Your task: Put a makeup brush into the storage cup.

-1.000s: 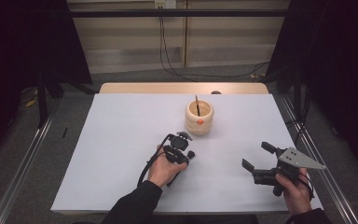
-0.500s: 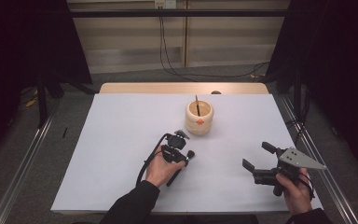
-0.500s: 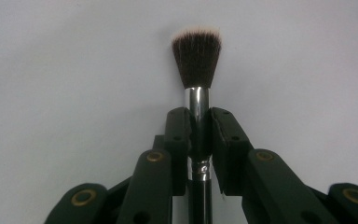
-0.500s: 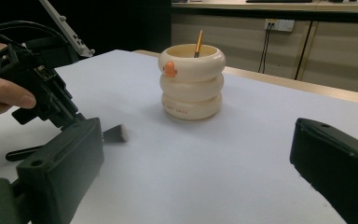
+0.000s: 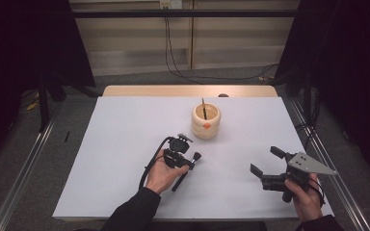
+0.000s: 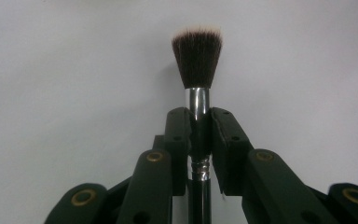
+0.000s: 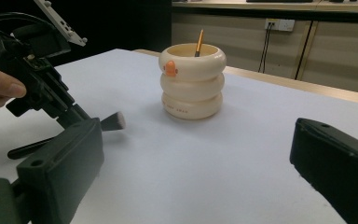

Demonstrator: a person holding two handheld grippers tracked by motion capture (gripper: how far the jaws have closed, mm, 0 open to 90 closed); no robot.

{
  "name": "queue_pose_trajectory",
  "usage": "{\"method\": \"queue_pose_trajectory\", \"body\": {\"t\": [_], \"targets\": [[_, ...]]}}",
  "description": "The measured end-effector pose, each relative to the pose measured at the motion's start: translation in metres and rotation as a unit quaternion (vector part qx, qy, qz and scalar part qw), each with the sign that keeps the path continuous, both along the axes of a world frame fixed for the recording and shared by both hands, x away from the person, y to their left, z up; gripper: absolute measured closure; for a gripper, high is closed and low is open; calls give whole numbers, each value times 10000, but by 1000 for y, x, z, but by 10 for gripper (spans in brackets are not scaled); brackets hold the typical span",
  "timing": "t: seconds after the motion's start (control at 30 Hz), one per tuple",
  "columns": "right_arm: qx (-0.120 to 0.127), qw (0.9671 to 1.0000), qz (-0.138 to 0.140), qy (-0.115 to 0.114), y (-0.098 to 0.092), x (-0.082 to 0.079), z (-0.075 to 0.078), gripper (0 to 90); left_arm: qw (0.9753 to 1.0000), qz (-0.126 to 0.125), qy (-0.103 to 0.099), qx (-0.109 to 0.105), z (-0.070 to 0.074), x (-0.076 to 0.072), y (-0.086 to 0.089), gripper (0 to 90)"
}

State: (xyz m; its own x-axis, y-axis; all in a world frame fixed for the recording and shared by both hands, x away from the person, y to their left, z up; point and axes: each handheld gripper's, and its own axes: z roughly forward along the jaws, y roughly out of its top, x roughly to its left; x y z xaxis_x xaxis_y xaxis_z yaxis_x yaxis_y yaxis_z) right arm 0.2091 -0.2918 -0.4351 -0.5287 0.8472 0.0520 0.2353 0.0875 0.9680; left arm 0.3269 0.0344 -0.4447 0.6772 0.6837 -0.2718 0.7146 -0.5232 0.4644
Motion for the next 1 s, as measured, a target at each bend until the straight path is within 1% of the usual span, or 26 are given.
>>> {"method": "queue_pose_trajectory", "body": {"t": [0.03, 0.07, 0.1, 0.17, 0.23, 0.27, 0.3, 0.37, 0.4, 0.43, 0.47, 0.5, 0.53, 0.57, 0.6, 0.63, 0.67, 0.7, 0.73, 0.77, 0.8, 0.87, 0.9, 0.93, 0.97, 1.0], "targets": [[0, 10000, -12, -17, 0, 0, 0, 21, 10000, 0, -19, -36, 2, 0, 1, 776], [9, 10000, -38, -32, -1, 0, 0, 21, 9999, -4, -9, -123, 2, 0, 3, 776], [7, 10000, -30, -24, -1, 0, 0, 21, 9998, 7, -60, -168, 4, 0, 4, 776], [-3, 10000, -30, -19, -1, 0, 0, 21, 9996, 98, -77, -260, 6, -2, 6, 776], [11, 10000, -4, -10, 0, 0, 0, 21, 9994, 16, -125, -313, 7, -3, 8, 776], [-16, 10000, 7, -29, 0, 0, 0, 21, 9992, 51, -195, -333, 8, -4, 9, 776], [-29, 10000, 23, -21, 0, 0, 0, 21, 9989, 73, -226, -406, 8, -5, 10, 776], [-9, 10000, -1, -20, 0, 0, 0, 21, 9983, 83, -325, -468, 11, -6, 12, 776], [9, 10000, -13, -11, 0, 0, 0, 21, 9978, 117, -350, -551, 11, -7, 12, 776], [12, 10000, -24, -25, 0, 0, 0, 21, 9977, 83, -355, -565, 13, -7, 14, 776], [22, 10000, -35, -24, 0, 0, 0, 21, 9969, 145, -408, -651, 13, -9, 14, 776], [19, 10000, -18, -10, 0, 0, 0, 21, 9967, 140, -452, -662, 14, -9, 15, 776], [21, 10000, -22, -7, 0, 0, 0, 21, 9956, 229, -533, -739, 15, -10, 16, 776], [22, 10000, -28, -16, 0, 0, 0, 21, 9945, 232, -573, -842, 16, -11, 18, 776], [22, 10000, -29, -23, 0, 0, 0, 21, 9939, 225, -613, -883, 17, -11, 20, 776], [16, 10000, -30, -31, 0, 0, 0, 21, 9922, 329, -683, -991, 17, -12, 21, 776], [28, 10000, -35, -27, 0, 0, 0, 21, 9913, 345, -660, -1086, 17, -11, 23, 776], [26, 10000, -27, -21, 0, 0, 0, 21, 9901, 389, -705, -1154, 17, -11, 25, 776], [24, 10000, -29, -34, 0, 0, 0, 21, 9890, 442, -793, -1169, 19, -12, 27, 776], [29, 10000, -31, -25, 0, 0, 0, 21, 9879, 437, -868, -1205, 20, -12, 29, 776], [28, 10000, -31, -24, 0, 0, 0, 21, 9860, 485, -928, -1299, 22, -13, 30, 776], [34, 10000, -28, -17, 0, 0, 0, 21, 9833, 483, -1063, -1396, 26, -14, 34, 776], [28, 10000, -29, -29, 0, 0, 0, 21, 9815, 497, -1149, -1449, 27, -16, 36, 776], [31, 10000, -26, -30, 0, 0, 0, 21, 9811, 459, -1142, -1493, 28, -16, 37, 776], [31, 10000, -17, -11, 0, 0, 0, 21, 9792, 481, -1150, -1599, 29, -18, 39, 776], [54, 10000, -2, 17, 1, 0, 0, 21, 9784, 520, -1186, -1614, 30, -19, 41, 777]]}}
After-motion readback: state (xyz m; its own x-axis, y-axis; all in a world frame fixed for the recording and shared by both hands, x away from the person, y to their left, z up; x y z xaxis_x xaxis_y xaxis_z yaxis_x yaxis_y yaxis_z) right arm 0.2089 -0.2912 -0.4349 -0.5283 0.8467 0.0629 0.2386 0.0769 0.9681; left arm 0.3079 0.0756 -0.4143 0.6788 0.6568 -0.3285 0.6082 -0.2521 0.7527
